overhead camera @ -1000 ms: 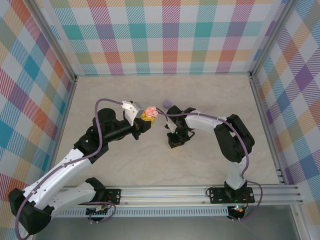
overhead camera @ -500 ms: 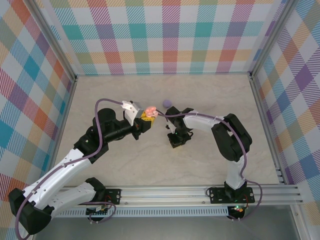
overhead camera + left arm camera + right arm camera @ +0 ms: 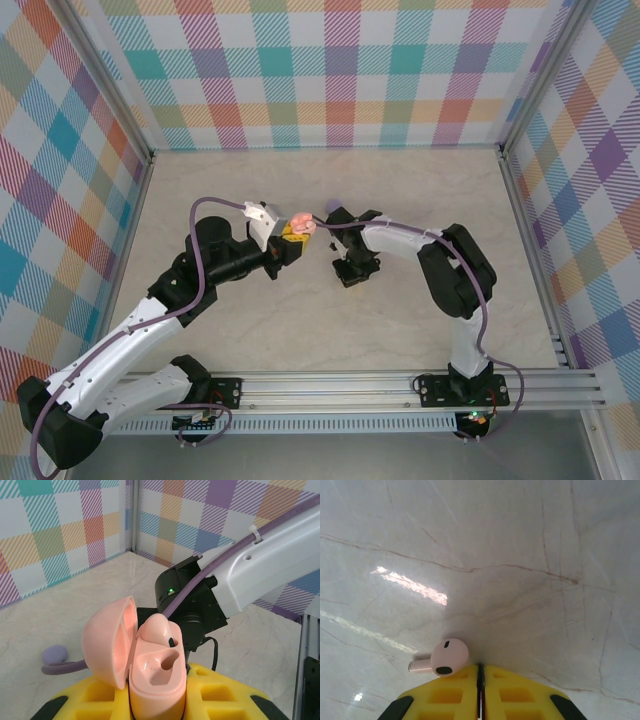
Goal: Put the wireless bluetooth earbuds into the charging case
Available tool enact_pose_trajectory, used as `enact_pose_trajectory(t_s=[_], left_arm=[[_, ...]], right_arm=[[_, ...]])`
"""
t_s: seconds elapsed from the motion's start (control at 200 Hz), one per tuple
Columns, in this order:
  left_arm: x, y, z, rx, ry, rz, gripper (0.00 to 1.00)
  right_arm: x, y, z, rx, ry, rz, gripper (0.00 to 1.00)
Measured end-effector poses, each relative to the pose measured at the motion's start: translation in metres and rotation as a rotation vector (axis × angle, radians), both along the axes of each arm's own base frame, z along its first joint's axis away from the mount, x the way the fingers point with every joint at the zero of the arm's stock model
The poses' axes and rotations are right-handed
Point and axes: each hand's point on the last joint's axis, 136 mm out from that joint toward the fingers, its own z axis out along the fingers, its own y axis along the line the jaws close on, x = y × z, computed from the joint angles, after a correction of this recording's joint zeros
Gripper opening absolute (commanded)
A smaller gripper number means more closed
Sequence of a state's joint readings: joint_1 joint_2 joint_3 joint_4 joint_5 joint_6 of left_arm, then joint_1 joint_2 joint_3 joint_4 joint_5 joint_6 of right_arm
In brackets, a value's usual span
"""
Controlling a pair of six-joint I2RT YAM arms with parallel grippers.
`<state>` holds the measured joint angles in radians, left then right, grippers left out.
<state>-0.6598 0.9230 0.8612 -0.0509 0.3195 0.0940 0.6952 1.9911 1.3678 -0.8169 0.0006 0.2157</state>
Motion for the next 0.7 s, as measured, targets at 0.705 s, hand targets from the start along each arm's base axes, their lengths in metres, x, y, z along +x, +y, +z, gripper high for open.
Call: enact_pose_trajectory(t_s=[0.705], left_arm=[[0.001, 0.001, 0.0, 0.002, 0.0, 0.007, 0.08]], right_arm=[[0.004, 0.014, 0.0, 0.048, 0.021, 0.002, 0.14]])
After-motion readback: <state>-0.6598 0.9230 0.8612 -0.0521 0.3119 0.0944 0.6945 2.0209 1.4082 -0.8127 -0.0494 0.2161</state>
